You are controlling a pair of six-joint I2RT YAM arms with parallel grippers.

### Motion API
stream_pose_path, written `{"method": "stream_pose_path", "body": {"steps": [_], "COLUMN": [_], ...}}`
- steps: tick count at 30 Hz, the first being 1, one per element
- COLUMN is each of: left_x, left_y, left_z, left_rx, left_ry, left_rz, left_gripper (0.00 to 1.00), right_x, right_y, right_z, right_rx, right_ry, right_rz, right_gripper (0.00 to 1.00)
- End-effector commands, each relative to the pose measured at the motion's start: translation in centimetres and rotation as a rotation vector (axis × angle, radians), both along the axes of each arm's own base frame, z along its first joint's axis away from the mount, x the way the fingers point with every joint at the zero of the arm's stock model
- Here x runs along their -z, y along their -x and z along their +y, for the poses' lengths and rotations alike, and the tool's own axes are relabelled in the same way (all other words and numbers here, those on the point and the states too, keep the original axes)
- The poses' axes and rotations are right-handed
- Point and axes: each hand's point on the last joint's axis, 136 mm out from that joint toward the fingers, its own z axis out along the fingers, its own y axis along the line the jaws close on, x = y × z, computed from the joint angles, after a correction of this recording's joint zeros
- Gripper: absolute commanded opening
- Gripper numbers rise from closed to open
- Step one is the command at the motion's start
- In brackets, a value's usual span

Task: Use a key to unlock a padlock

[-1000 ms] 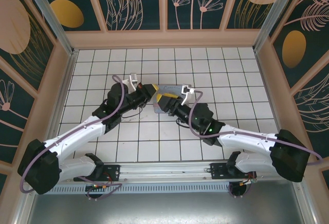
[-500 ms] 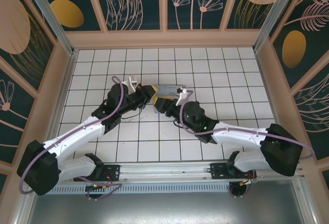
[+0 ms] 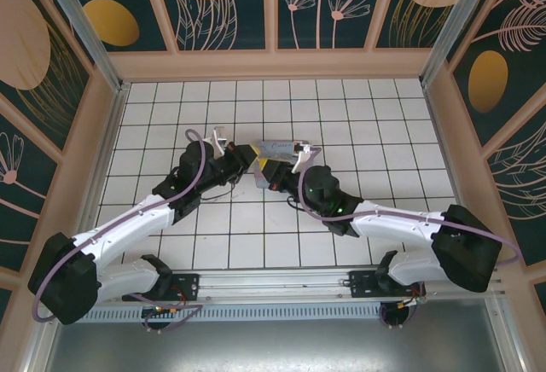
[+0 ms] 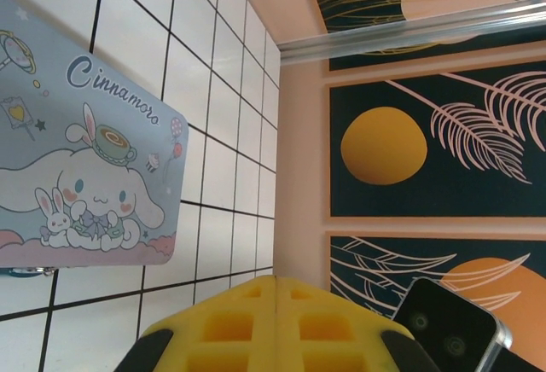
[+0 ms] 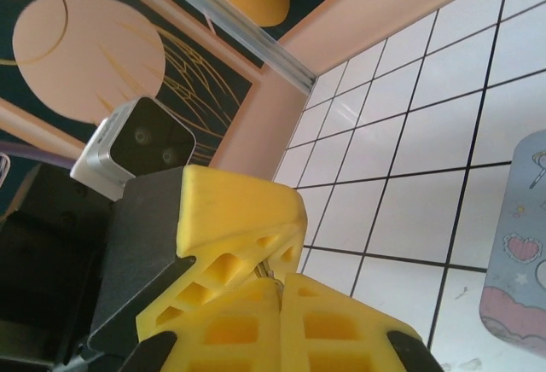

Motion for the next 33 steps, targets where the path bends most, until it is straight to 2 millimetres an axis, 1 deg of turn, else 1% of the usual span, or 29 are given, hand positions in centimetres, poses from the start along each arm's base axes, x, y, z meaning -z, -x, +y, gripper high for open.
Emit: {"method": "stream_pose_path", "body": {"steps": [1,6,7,9,10,11,12,13,14,16,20,21,22,23,27,31,32,33], "left_x": [-0.1,-0.1,-0.2,-0.2,-0.2,-0.1,-0.1,0.0,0.1,0.1,0.0,-0.2,-0.3,-0.3,-0.8,-0.6,-0.6,-0.6], "left_y": [0.3,0.3,0.2,0.2,0.2,0.2,0.2,0.2,0.2,0.2,0.2,0.3,0.3,0.3,0.6,0.8,0.8,0.9], "left_z": [0.2,0.2,0.2,0.3,0.4,0.5,0.6,0.6,0.7,0.7,0.5,0.4,0.3,0.2,-0.3,-0.8,-0.9,-1.0], "left_rx": [-0.007,-0.007,-0.007,-0.01,-0.011,-0.016,-0.019,-0.019,-0.022,-0.021,-0.009,0.001,0.011,0.016,0.052,0.078,0.081,0.085], "left_ry": [0.003,-0.001,-0.003,-0.008,-0.011,-0.017,-0.022,-0.03,-0.036,-0.038,-0.035,-0.035,-0.038,-0.043,-0.018,0.011,0.017,0.024], "left_rz": [0.003,-0.002,-0.004,-0.008,-0.01,-0.009,-0.009,-0.009,-0.012,-0.015,-0.042,-0.057,-0.072,-0.077,-0.111,-0.104,-0.104,-0.105], "left_gripper": [0.0,0.0,0.05,0.35,0.55,0.7,0.8,0.88,0.93,0.96,0.95,0.93,0.9,0.86,0.57,0.3,0.25,0.22], "right_x": [-0.7,-0.7,-0.7,-0.8,-0.8,-0.9,-1.0,-1.0,-1.0,-1.3,-2.4,-2.7,-2.9,-2.9,-2.9,-2.4,-2.2,-2.1], "right_y": [-0.3,-0.2,-0.1,0.0,0.0,0.0,0.1,0.2,0.2,0.4,1.3,1.2,1.6,1.6,1.8,1.7,1.7,1.7], "right_z": [-1.0,-1.2,-1.3,-1.4,-1.5,-1.7,-1.9,-2.1,-2.3,-2.6,-2.9,-3.2,-3.0,-3.0,-2.6,-2.2,-2.1,-2.1], "right_rx": [0.029,0.023,0.022,0.017,0.015,0.015,0.013,0.012,0.012,0.005,-0.051,-0.046,-0.079,-0.086,-0.112,-0.121,-0.123,-0.124], "right_ry": [-0.015,-0.016,-0.019,-0.026,-0.034,-0.042,-0.051,-0.059,-0.071,-0.098,-0.184,-0.204,-0.214,-0.215,-0.208,-0.208,-0.206,-0.207], "right_rz": [-0.015,-0.016,-0.017,-0.018,-0.018,-0.018,-0.018,-0.018,-0.018,-0.02,-0.051,-0.058,-0.059,-0.06,-0.05,-0.035,-0.03,-0.027], "right_gripper": [0.0,0.0,0.0,0.0,0.0,0.0,0.0,0.0,0.0,0.0,0.0,0.0,0.0,0.0,0.0,0.0,0.0,0.0]}}
